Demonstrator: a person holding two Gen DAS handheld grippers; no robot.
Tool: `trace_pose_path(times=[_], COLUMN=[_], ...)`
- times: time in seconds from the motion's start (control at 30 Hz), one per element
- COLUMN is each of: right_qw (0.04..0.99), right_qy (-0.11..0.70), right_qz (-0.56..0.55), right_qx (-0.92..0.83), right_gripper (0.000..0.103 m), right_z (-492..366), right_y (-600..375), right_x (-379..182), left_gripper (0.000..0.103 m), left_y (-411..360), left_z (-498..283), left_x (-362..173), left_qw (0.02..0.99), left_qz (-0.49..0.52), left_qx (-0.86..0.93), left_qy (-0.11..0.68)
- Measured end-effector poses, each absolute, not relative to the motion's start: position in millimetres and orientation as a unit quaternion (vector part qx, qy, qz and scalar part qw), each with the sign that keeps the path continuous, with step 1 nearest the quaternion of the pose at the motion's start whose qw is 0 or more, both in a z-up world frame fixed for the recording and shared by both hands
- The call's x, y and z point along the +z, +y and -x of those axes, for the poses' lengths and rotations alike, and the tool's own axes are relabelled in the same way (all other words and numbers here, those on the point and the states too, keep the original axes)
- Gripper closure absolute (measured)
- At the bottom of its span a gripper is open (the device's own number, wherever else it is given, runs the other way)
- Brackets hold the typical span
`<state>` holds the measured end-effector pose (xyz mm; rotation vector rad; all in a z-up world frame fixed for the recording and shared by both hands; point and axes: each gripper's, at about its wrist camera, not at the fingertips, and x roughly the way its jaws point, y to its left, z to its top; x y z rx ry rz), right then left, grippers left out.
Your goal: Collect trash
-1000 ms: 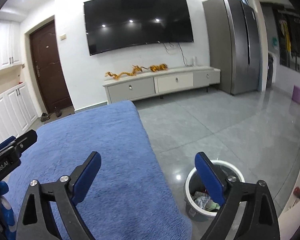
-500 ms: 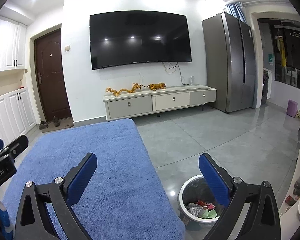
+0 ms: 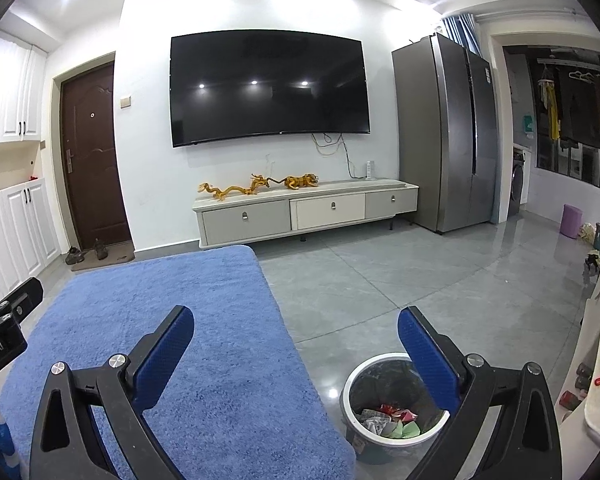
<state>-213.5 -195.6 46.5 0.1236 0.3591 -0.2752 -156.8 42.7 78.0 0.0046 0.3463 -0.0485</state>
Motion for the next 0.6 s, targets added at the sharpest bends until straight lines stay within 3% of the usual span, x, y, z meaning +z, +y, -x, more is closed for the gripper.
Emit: trace_pose_path(times=[0.6], right_qw=[0.97], right_qy=[0.165], right_qz=[-0.05], right_qx=[-0.169], right_gripper=[0.0], right_z=[223.2], right_y=[-195.0], right_x=[50.9], left_gripper=[0.0], left_y=[47.3], left_z=[166.4], left_x=[77.3], left_qw=[0.988], left_qz=[-0.002], left_qx=[-0.011], left_qy=[0.156])
